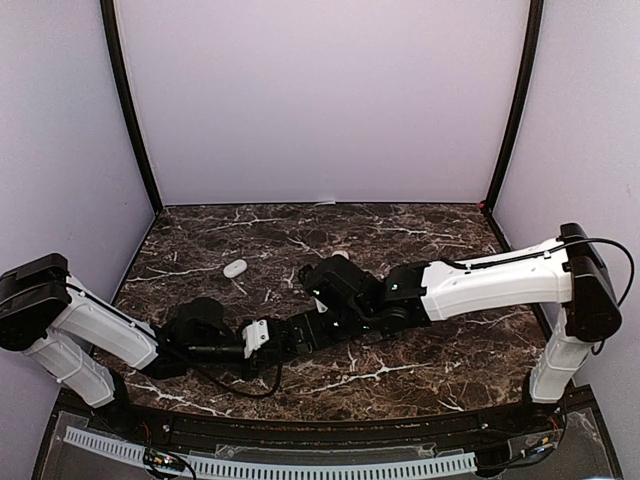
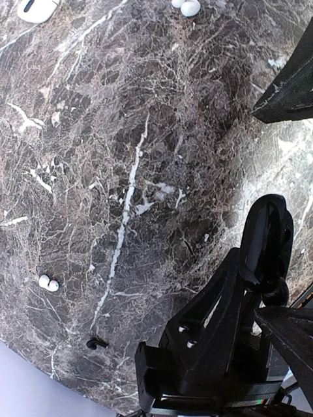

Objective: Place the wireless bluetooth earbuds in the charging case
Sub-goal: Adjust the left earbud in the left side groove of the charging case.

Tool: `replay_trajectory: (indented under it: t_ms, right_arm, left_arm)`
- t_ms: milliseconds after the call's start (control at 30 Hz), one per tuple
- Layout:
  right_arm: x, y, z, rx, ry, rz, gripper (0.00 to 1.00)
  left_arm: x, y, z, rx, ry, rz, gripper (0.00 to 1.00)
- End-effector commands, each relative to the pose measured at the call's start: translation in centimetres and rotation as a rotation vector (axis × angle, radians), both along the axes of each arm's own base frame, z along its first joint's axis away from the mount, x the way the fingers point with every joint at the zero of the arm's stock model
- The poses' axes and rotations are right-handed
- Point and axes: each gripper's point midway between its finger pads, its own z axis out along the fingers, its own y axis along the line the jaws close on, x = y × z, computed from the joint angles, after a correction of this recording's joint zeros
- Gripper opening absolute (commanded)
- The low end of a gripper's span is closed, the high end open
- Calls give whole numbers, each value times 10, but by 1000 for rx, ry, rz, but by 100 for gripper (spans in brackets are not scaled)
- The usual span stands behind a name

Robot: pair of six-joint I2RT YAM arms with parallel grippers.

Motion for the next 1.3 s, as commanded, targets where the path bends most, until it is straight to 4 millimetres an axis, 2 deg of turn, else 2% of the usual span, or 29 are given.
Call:
replay_trajectory:
  t_ms: [0,233,400,600,1000,1167,1200,1267]
  right_arm:
    - [-9,0,-7,-12,7,18,97]
    - [-11,2,13,128,11,26,98]
    - [-9,-7,-1,44,13,15,97]
    - [-8,-17,-4,18,2,-6,96]
    - [-10,-25,-12,-36,-1,15,96]
    - [-7,-27,-5,-43,-49,41,97]
    - [-8,-33,-13,-69,-58,54,97]
    - [-5,-36,-11,-82,-96,70,97]
  left_arm:
    - [4,-3,25,-89,-22,6,12]
    - [4,-1,27,-103,-18,4,12]
    - [4,-1,30,-112,-19,5,12]
    - [4,0,30,-116,-15,6,12]
    - [4,1,32,-131,-5,2,12]
    - [2,1,34,-140,4,-8,12]
    - [2,1,34,-142,4,-10,12]
    - [2,1,34,-144,6,-13,12]
